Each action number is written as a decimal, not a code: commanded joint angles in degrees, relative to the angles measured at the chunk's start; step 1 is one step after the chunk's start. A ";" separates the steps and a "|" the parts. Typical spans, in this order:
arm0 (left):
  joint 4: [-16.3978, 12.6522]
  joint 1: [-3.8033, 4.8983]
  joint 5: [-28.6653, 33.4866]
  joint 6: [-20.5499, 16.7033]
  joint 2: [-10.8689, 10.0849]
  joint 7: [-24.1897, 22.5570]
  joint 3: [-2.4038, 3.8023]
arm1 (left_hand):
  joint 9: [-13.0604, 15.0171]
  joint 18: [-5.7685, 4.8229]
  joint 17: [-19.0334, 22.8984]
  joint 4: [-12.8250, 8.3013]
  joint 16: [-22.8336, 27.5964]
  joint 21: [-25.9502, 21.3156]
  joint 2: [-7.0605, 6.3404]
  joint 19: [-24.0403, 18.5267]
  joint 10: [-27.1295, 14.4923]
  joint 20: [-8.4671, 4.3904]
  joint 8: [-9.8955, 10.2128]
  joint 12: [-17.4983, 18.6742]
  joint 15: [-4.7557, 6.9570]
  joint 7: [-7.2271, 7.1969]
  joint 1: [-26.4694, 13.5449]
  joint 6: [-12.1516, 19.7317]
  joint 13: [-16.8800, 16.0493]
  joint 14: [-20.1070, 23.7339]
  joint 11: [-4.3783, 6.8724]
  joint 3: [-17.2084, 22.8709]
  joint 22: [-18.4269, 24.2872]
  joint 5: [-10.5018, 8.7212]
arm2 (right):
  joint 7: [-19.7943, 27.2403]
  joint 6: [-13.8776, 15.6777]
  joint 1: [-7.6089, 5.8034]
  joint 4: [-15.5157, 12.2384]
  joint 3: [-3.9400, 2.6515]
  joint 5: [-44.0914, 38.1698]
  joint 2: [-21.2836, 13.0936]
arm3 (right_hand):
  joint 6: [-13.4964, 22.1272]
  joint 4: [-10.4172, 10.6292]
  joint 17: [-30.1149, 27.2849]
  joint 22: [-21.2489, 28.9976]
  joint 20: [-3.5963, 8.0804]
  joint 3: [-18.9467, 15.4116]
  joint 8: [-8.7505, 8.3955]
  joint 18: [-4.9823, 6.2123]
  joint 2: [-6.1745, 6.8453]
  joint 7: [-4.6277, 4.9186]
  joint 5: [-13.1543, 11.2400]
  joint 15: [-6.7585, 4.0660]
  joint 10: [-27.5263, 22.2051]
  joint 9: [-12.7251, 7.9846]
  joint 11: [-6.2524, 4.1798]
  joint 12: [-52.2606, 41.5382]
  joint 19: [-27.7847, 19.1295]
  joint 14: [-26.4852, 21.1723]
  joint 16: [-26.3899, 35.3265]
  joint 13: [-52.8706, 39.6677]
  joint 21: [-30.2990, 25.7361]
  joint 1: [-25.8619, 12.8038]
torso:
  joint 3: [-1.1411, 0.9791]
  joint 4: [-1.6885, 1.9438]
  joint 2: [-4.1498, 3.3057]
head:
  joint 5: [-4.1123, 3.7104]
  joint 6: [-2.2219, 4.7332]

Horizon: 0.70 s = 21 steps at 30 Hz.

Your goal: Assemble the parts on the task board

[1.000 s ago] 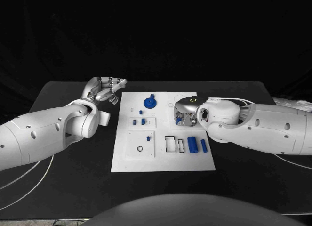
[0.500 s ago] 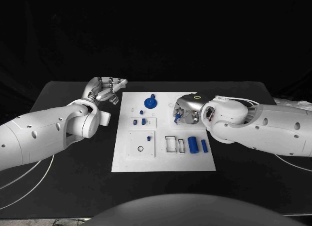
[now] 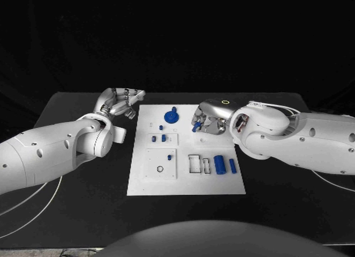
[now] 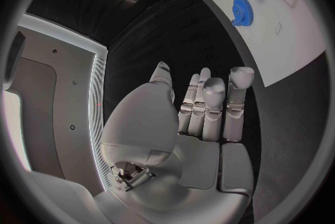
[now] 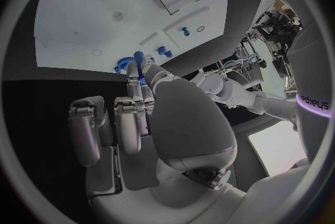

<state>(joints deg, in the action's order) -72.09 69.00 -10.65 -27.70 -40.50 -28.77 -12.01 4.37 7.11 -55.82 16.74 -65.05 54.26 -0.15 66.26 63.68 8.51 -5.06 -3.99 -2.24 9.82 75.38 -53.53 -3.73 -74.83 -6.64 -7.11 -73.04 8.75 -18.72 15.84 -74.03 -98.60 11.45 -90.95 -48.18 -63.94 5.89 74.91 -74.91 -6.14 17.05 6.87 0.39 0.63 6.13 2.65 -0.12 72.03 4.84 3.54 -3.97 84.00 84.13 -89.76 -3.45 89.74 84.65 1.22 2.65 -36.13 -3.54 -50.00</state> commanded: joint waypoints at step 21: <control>0.16 -0.13 -0.02 0.62 0.40 -0.23 0.03 | -0.02 0.67 1.18 -0.06 1.18 -1.28 0.65 -0.98 -0.14 0.03 -0.18 0.05 -0.10 -0.08 0.20 0.36 -0.05 0.94 0.28 -0.33 0.39 0.45 | 5.17 -4.24 1.34 0.20 -0.01 4.36 10.06 | -0.75 -0.22 15.09 -15.09 -0.35 0.59 -0.41 -0.39 -0.12 1.20 0.29 0.63 -0.66 0.79 0.76 0.56 6.00 5.87 -0.24 0.05 0.26 0.47 | 0.04 0.04 -0.04 | 0.82 0.00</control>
<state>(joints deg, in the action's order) -71.83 68.85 -10.66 -27.69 -40.23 -28.70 -12.02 4.37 7.11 -54.70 16.74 -64.08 53.35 0.07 65.73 63.68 8.64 -5.06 -3.99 -2.44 9.82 75.61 -53.53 -3.73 -74.21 -6.64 -7.10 -72.69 8.97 -15.25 13.63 -72.82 -98.59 11.43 -85.90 -38.33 -63.94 5.59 74.95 -74.94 -6.14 17.23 6.71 0.39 0.65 6.14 2.54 0.10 71.50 4.84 4.07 -3.75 84.00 83.91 -89.76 -3.48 89.74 84.64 1.20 2.68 -36.15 -2.77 -50.00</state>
